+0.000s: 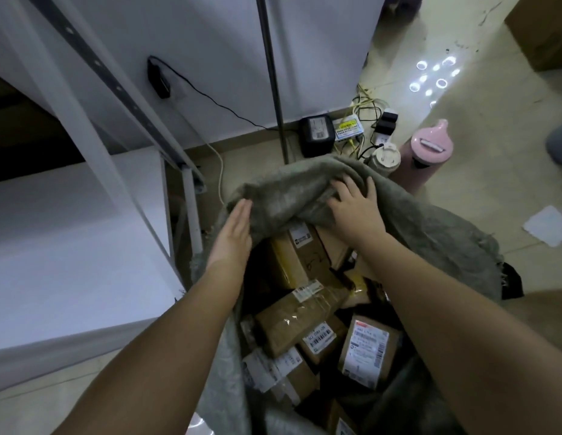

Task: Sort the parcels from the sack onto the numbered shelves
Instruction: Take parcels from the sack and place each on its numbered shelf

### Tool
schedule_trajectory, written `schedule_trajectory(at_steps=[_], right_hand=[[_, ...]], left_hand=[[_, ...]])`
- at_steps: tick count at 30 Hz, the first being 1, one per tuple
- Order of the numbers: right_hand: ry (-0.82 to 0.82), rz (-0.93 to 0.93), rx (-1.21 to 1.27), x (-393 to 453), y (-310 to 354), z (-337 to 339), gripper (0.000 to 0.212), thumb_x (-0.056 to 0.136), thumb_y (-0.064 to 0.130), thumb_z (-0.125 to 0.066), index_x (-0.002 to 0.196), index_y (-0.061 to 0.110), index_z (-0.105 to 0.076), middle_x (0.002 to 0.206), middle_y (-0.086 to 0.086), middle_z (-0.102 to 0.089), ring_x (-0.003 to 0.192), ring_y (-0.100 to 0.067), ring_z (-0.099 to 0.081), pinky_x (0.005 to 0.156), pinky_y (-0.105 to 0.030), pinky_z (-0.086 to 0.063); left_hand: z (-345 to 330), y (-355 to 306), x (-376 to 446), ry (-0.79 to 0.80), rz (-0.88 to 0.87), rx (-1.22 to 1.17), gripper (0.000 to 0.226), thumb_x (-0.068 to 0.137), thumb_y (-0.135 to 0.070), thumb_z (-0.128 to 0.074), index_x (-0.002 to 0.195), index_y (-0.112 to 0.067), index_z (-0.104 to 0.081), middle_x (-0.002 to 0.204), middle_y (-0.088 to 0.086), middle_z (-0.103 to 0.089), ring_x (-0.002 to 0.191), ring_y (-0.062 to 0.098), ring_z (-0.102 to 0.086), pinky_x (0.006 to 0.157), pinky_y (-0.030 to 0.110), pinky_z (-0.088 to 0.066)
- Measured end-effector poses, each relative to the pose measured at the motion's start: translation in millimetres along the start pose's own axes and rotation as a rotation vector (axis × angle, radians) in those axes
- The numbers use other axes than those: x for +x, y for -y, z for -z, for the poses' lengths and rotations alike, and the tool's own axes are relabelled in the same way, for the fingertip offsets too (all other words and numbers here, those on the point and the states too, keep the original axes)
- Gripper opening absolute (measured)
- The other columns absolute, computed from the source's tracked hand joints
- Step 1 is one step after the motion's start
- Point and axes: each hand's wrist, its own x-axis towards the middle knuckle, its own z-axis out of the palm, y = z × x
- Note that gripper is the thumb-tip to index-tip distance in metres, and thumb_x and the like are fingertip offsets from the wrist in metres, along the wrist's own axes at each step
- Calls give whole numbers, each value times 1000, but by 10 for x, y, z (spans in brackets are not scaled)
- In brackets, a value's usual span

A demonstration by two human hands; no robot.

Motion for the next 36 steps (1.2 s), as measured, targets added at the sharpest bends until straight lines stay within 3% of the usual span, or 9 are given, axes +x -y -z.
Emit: schedule_trajectory(at_steps=[3, 5, 8, 11, 14, 17, 25, 31, 36], right_hand=[[-62, -17, 177, -105, 127, -130, 35, 98, 31, -44, 129, 19, -55, 138, -6, -47, 126, -25, -44, 104, -45, -37], [108, -45, 385, -157, 250, -251, 33, 97, 31, -47, 128, 20, -51, 127, -5, -55, 109, -22, -56, 88, -36, -47], [498, -173, 524, -258, 375, -510, 61, 92, 39, -56, 143, 14, -33, 142, -13, -42, 128, -32, -44, 103, -44, -38], [625, -307, 723, -329, 436, -782, 94, 84, 52, -64, 153, 13, -12, 155, -15, -21, 142, -36, -22, 112, -48, -25], [646, -368, 856, -295, 492, -1022, 121, 72, 63, -71, 155, 15, 3, 160, -13, -1, 147, -36, -3, 117, -56, -13], [623, -435, 954, -266, 552, -1196, 126, 69, 65, -72, 154, 18, 9, 161, -10, 8, 148, -33, 5, 119, -53, -8], [492, -484, 1090, -209, 645, -1350, 129, 64, 56, -81, 153, 28, 8, 157, -15, 1, 144, -40, -7, 114, -54, -17], [377, -500, 865, -325, 694, -1026, 99, 78, 59, -65, 151, 33, -4, 143, -21, -24, 131, -44, -30, 111, -51, -21], [375, -501, 714, -559, 561, -488, 86, 81, 71, -50, 151, 34, -15, 144, -21, -30, 132, -40, -32, 109, -48, -22]], left_hand=[[49, -182, 4, -79, -105, -81, 71, 97, -45, -39, 153, -12, -11, 159, 20, 1, 144, 43, 11, 98, 65, 26], [38, -300, 21, -83, -150, -94, 67, 99, -45, -34, 153, -12, -11, 159, 19, 0, 146, 40, 8, 99, 62, 26], [7, -444, 31, -76, -188, -90, 66, 100, -44, -34, 153, -11, -11, 160, 17, -1, 146, 39, 7, 96, 63, 27], [-80, -540, 75, -60, -145, -114, 70, 99, -45, -35, 153, -10, -9, 159, 20, 2, 145, 42, 10, 94, 64, 28], [-220, -564, 172, -35, -21, -160, 72, 97, -50, -34, 153, -10, -13, 157, 27, 2, 142, 48, 11, 95, 66, 28], [-315, -566, 264, -22, 106, -277, 67, 97, -53, -24, 149, -9, -26, 155, 32, -2, 141, 51, 9, 99, 64, 26], [-362, -671, 316, -137, 127, -375, 71, 96, -49, -33, 151, -8, -14, 155, 29, 11, 141, 49, 18, 103, 59, 25], [-284, -583, 196, -140, 12, -301, 71, 98, -49, -30, 153, -10, -8, 158, 21, 13, 143, 41, 18, 105, 59, 24], [-81, -353, -87, -74, -39, -373, 65, 99, -47, -28, 152, -11, -17, 160, 17, -3, 146, 39, 8, 105, 59, 26]])
